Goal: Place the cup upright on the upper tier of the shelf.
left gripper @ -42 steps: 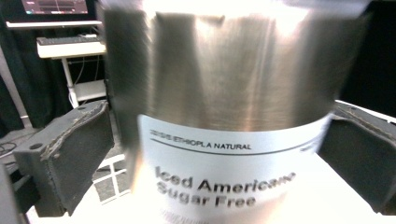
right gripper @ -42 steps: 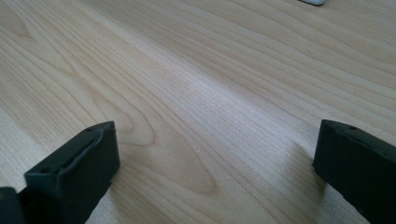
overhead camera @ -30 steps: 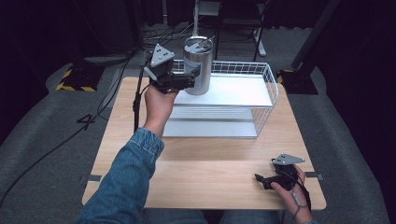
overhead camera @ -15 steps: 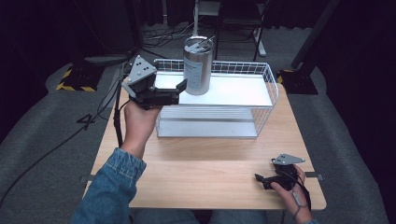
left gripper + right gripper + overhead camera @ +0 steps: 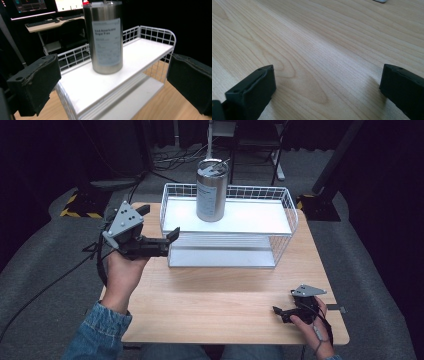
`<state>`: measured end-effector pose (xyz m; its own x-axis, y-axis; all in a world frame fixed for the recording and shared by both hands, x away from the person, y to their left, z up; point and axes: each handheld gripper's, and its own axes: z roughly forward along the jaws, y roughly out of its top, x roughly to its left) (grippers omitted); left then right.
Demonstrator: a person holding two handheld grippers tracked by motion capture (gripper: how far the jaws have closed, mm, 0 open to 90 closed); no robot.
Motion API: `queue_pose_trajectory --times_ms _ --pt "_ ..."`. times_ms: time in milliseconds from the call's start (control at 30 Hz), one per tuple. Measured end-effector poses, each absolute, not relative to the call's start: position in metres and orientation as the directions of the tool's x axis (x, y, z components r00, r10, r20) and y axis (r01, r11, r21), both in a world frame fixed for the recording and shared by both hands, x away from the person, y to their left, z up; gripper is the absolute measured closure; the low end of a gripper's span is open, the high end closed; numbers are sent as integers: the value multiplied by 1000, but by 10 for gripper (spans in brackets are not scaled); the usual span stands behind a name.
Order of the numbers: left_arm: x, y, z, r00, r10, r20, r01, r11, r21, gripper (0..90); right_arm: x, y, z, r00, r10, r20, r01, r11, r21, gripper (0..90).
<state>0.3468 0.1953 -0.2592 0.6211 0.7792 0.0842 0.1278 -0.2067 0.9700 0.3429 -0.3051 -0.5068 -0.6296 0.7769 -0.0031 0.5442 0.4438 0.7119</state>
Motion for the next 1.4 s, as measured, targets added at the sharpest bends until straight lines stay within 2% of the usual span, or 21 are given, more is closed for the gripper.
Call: queue_pose_trajectory --times_ms 300,533,567,767,833,1000,1167,1400 --pt "323 220 -287 614 778 133 137 -271 953 0 343 -305 -507 -630 777 -3 544 444 712 3" --pt "308 246 -322 602 795 71 208 -242 948 0 343 -305 -507 -629 777 -3 544 444 712 3" --pt "304 250 -337 596 801 57 236 -243 941 0 343 -305 -507 -630 777 -2 544 443 713 3" --pt "298 263 -378 557 830 24 271 -209 940 0 343 -305 -507 -630 777 -2 544 443 713 3" --pt "304 268 -396 527 850 22 358 -245 901 0 343 -305 -507 -630 777 -3 544 444 712 3" --pt "307 273 -418 514 858 0 407 -244 880 0 343 -305 -507 -630 777 -3 544 444 712 3" --pt "316 270 -448 487 874 11 510 -294 809 0 343 -305 -507 -630 777 -2 544 443 713 3" --pt "324 266 -470 460 887 33 600 -338 725 0 343 -305 -507 -630 777 -3 544 444 712 3"
